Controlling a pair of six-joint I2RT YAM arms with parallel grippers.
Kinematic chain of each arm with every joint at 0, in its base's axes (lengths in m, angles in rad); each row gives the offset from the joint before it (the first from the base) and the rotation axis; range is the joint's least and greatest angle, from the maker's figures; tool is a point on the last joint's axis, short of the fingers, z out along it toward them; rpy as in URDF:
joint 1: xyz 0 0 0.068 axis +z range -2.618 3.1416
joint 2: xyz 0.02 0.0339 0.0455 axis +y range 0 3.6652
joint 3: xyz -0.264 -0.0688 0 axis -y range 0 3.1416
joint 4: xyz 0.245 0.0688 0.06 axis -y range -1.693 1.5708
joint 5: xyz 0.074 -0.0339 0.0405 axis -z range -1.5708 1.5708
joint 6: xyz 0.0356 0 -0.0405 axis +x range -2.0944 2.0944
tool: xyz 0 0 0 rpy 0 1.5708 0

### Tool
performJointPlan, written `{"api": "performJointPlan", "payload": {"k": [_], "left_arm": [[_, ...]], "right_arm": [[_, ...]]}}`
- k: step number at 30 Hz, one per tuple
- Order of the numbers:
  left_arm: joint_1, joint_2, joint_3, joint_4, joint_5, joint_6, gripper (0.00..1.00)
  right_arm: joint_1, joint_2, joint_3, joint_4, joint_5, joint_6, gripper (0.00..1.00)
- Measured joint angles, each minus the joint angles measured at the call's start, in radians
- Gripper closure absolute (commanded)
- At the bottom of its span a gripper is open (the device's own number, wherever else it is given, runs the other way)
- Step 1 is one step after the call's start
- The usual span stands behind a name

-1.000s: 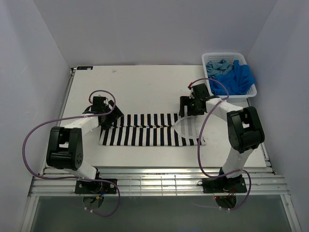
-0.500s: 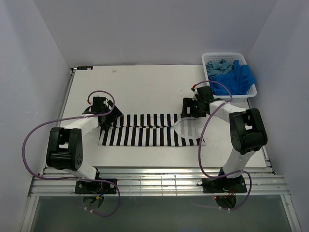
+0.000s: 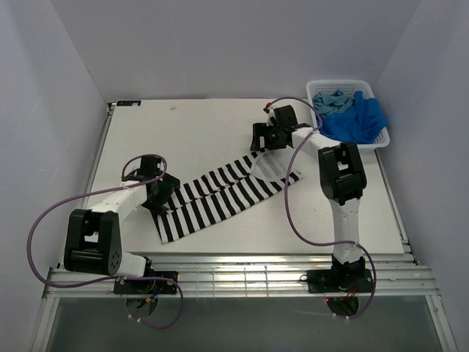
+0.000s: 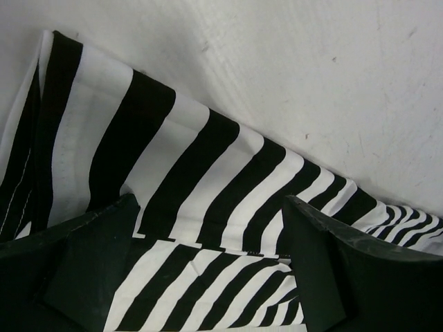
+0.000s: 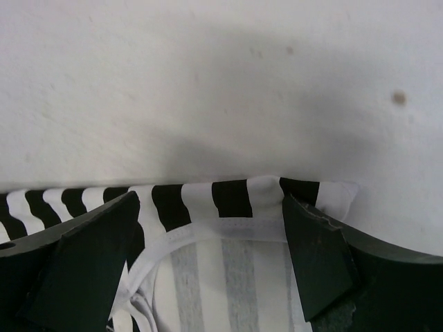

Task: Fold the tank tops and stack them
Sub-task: Fold the tank top

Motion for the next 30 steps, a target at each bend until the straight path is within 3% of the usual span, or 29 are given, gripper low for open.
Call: {"api": "performJointPlan", "payload": {"k": [8, 12, 18, 22, 26, 30], "left_arm": [[-0.201, -0.101, -0.061, -0.228, 0.044, -0.263, 0.02], [-0.327, -0.138, -0.088, -0.313, 0.093, -0.367, 0.02], [-0.473, -0.164, -0.065, -0.447, 0.090, -0.392, 0.02], [-0.512, -0.207, 0.027, -0.480, 0.036, -0.390, 0.02], [-0.521, -0.259, 0.115, -0.491, -0.030, -0.380, 0.02], [-0.522, -0.289, 0.173, -0.526, -0.120, -0.331, 0.02]], "right_arm": [[0.048, 0.306, 0.478, -0.047, -0.029, 0.004, 0.10], [0.073, 0.368, 0.577, -0.052, -0.061, 0.013, 0.10], [0.081, 0.338, 0.560, -0.103, -0.094, -0.010, 0.10], [0.085, 0.250, 0.531, -0.171, -0.098, -0.034, 0.10], [0.100, 0.077, 0.472, -0.193, -0.080, -0.052, 0.10], [0.141, -0.156, 0.278, -0.189, -0.009, -0.044, 0.10]]}}
